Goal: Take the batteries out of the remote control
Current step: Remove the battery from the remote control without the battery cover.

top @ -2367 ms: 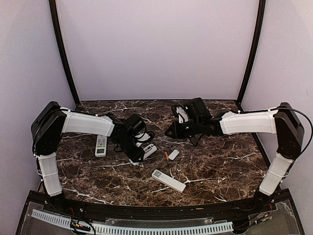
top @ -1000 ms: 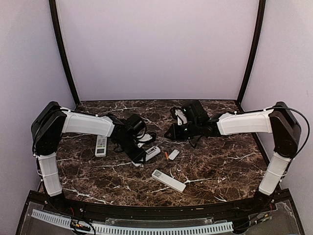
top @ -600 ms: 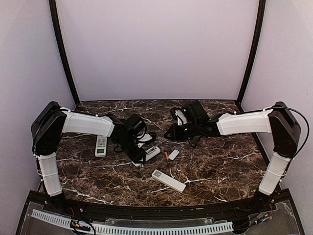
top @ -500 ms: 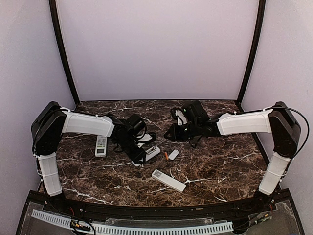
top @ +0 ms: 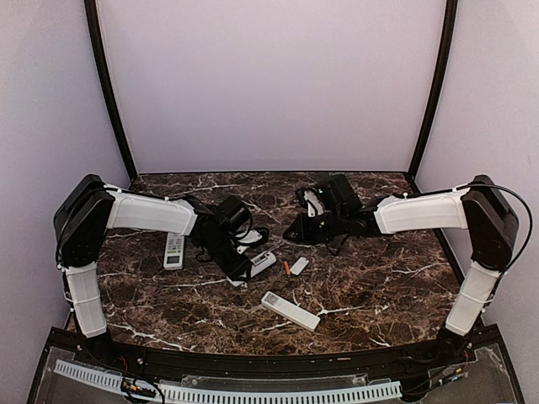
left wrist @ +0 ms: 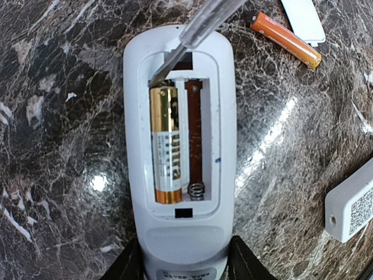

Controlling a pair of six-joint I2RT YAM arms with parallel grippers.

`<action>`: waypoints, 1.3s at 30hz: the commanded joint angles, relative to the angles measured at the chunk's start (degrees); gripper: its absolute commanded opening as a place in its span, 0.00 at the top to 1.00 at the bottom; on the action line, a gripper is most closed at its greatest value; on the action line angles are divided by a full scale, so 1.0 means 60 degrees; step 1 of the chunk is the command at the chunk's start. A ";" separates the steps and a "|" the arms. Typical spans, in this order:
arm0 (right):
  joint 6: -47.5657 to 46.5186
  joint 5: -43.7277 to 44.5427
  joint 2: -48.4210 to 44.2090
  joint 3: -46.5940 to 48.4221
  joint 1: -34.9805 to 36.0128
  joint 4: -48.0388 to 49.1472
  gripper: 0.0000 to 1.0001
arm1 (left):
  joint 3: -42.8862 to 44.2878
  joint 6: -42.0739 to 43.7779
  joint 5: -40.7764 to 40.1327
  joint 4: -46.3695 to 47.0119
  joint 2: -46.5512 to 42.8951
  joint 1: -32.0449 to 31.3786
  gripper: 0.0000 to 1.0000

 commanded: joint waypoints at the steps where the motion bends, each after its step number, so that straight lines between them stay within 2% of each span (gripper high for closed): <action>1: 0.0281 -0.0969 -0.0204 -0.0075 0.0165 0.0549 1.00 | -0.0277 0.0107 0.0412 -0.0582 0.0407 -0.0269 0.69; 26: 0.0348 -0.0996 -0.0575 -0.0167 0.0180 0.0739 1.00 | -0.0246 0.0108 0.0398 -0.0624 0.0453 -0.0301 0.70; 39: 0.0261 0.0969 -0.1315 -0.0632 0.0184 -0.0150 1.00 | -0.0246 0.0108 0.0386 -0.0615 0.0464 -0.0302 0.70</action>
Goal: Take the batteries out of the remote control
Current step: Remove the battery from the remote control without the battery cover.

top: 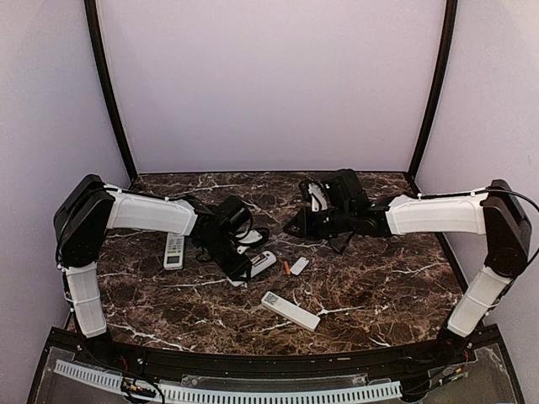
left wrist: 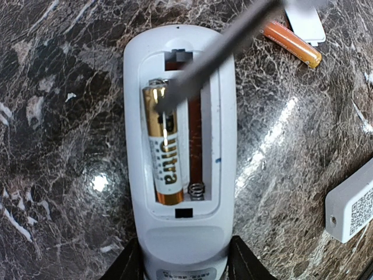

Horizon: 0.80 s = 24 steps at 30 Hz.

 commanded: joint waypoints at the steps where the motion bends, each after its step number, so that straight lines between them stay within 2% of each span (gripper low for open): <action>1: -0.0003 0.0834 -0.0436 -0.0443 0.0028 -0.0131 1.00 | -0.0246 0.0104 0.0409 -0.0617 0.0469 -0.0284 0.70; 24: 0.0187 0.0326 0.0539 -0.0497 0.0071 0.0653 1.00 | -0.0246 0.0104 0.0419 -0.0625 0.0484 -0.0296 0.71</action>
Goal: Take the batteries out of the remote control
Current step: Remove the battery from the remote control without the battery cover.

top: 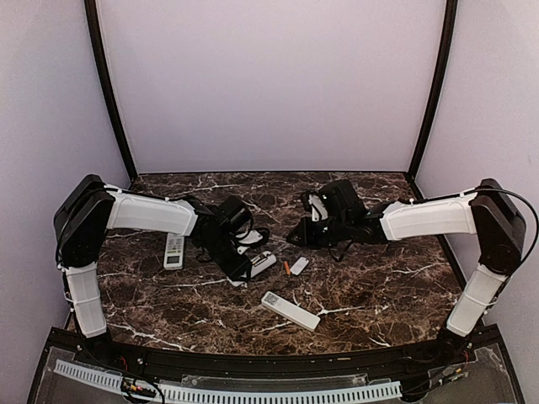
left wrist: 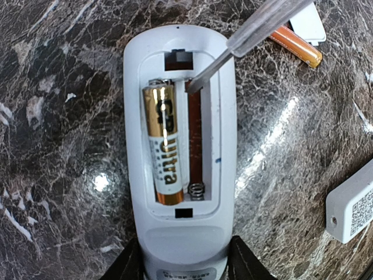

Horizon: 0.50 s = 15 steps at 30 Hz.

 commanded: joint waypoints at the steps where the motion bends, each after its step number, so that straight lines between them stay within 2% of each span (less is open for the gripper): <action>1: 0.0080 -0.0073 0.0266 0.0016 0.0042 0.0446 1.00 | -0.0246 0.0104 0.0474 -0.0633 0.0475 -0.0265 0.71; 15: 0.0065 -0.0158 0.0478 0.0204 0.0050 0.0833 1.00 | -0.0231 0.0104 0.0489 -0.0638 0.0480 -0.0262 0.71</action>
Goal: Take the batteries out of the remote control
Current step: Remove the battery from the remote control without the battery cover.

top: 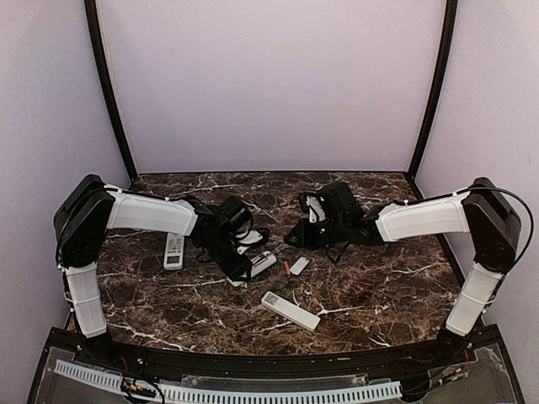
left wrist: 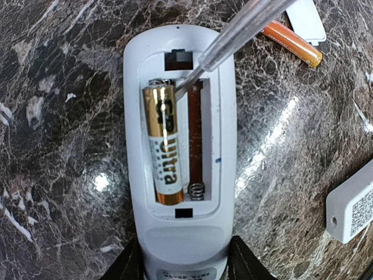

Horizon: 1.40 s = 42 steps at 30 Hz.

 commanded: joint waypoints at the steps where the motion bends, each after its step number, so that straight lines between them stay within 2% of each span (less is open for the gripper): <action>1: 0.0065 -0.0106 0.0070 0.0177 0.0041 0.0403 1.00 | -0.0235 0.0104 0.0503 -0.0638 0.0480 -0.0260 0.71; 32: 0.0164 -0.0515 -0.0141 -0.0118 0.0053 0.1361 1.00 | -0.0218 0.0119 0.0495 -0.0667 0.0499 -0.0291 0.71; 42: 0.0091 0.0833 -0.0386 -0.0165 0.0012 0.0443 1.00 | -0.0207 0.0119 0.0496 -0.0682 0.0500 -0.0304 0.71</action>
